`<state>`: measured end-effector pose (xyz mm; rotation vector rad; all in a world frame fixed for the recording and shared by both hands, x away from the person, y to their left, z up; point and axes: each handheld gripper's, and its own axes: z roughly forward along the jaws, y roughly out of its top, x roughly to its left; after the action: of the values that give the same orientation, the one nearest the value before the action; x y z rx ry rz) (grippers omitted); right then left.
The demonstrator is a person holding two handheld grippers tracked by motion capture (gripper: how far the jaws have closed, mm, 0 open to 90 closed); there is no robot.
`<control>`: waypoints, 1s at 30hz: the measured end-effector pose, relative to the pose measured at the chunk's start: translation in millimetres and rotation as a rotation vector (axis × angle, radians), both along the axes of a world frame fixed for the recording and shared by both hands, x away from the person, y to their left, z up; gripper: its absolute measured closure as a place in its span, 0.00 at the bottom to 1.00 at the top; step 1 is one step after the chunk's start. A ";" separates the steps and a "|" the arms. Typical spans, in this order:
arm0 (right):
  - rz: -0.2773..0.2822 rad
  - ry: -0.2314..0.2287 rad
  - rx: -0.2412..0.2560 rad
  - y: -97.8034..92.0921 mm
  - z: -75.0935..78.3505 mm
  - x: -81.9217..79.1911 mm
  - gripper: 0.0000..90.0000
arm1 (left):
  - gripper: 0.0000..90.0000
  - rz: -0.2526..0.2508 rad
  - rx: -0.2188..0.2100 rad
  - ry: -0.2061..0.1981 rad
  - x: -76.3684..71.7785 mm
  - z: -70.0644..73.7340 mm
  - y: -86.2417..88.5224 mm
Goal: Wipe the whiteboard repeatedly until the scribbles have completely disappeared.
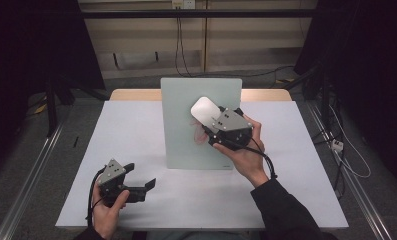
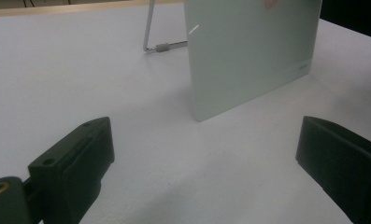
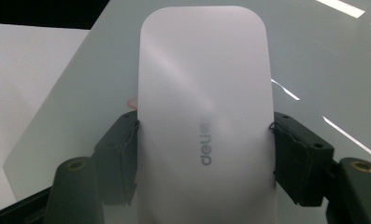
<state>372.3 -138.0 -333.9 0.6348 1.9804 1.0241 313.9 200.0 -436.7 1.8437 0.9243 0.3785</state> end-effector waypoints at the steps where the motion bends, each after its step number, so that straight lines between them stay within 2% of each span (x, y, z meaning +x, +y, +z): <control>1: 0.004 0.001 -0.004 1.6 -2.3 -0.6 0.35 | 0.05 0.001 0.000 0.001 0.1 0.0 0.1; 10: 0.063 0.058 -0.051 21.1 -30.3 -9.7 0.35 | 0.05 -0.001 0.001 -0.004 0.3 0.6 -0.4; 17: 0.088 0.084 -0.082 25.5 -41.0 -13.6 0.35 | 0.05 -0.004 -0.002 0.002 0.4 0.4 0.3; 23: 0.094 0.095 -0.098 26.9 -44.2 -15.1 0.35 | 0.05 -0.005 0.003 0.004 0.3 -0.2 -0.4; 25: 0.098 0.096 -0.105 26.8 -42.8 -14.2 0.35 | 0.05 0.005 0.018 0.003 -0.2 -1.6 -1.0; 30: 0.078 0.071 -0.085 21.2 -34.6 -12.0 0.35 | 0.05 0.004 0.002 0.003 0.2 -1.6 0.2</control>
<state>360.4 -116.8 -368.4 0.5585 2.1131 0.9692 314.1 200.2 -438.2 1.8453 0.9298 0.3799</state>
